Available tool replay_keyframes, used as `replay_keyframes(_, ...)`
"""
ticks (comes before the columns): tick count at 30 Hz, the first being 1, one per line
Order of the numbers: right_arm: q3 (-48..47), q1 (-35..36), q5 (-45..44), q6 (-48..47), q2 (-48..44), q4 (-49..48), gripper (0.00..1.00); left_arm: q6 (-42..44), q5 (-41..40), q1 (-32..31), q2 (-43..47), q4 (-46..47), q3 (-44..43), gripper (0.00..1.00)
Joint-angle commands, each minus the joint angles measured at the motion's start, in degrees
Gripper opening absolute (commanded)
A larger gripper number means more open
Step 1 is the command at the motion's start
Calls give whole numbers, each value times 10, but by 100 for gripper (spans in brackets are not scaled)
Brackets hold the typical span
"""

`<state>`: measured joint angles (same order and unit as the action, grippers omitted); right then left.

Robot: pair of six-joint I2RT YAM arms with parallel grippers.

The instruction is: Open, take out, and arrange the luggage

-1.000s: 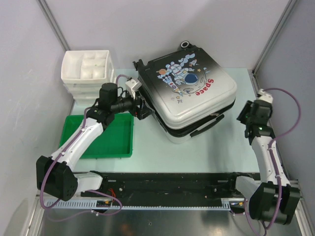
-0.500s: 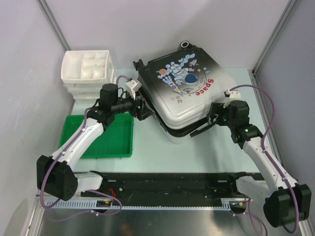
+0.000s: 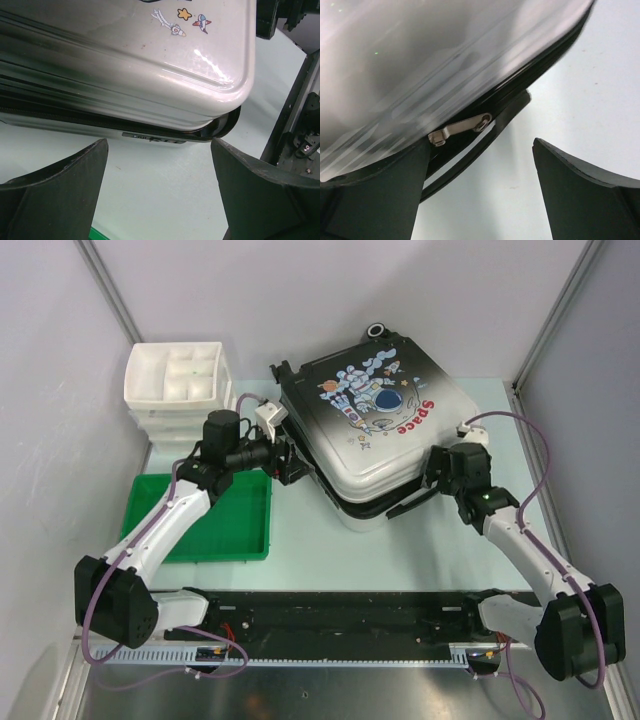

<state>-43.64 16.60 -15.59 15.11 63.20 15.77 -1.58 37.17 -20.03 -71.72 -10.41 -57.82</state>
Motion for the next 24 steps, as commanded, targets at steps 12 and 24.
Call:
replay_keyframes(12,-37,-290,56,-16,-67,-29,86,3,5,2,7,14,7,89)
replay_keyframes(24,-101,-454,782,-393,114,130,86,30,43,3,4,14,0,90)
